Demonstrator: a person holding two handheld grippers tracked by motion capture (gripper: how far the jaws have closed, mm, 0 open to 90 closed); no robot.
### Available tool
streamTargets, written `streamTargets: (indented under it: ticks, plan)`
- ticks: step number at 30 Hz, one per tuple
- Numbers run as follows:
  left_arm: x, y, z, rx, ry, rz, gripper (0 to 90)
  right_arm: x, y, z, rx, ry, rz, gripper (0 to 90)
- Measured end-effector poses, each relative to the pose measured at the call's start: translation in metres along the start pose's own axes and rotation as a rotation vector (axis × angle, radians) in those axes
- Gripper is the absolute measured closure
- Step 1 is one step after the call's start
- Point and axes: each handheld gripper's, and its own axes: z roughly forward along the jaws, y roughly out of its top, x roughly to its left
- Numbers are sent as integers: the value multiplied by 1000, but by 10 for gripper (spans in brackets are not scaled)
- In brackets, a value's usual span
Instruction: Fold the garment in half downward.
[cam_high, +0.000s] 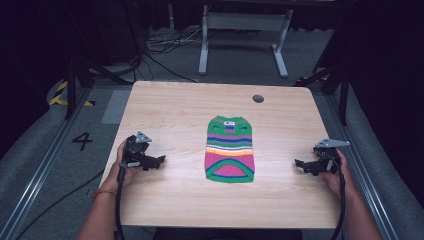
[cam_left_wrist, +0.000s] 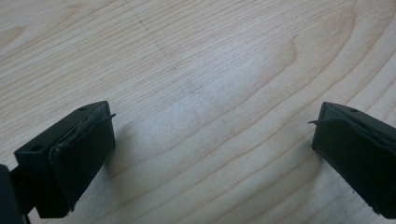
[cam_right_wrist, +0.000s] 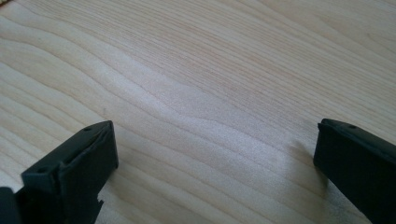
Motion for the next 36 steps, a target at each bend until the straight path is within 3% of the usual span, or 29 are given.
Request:
streamTargets:
  ticks: [10, 23, 28, 31, 36]
  plan:
    - [0, 1, 1, -2, 4, -4, 0, 3, -1, -1, 0, -24, 22, 0]
    - [-1, 3, -1, 5, -6, 8, 34, 2, -1, -2, 5, 1, -1, 2]
    - [0, 10, -2, 31, -44, 44, 163, 3, 4, -4, 29, 24, -19, 101]
    - [1, 17, 0, 50, -68, 84, 222, 4, 8, -7, 29, 56, -3, 236]
    - [2, 28, 3, 52, -70, 123, 264, 6, 20, -11, 15, 56, -18, 254]
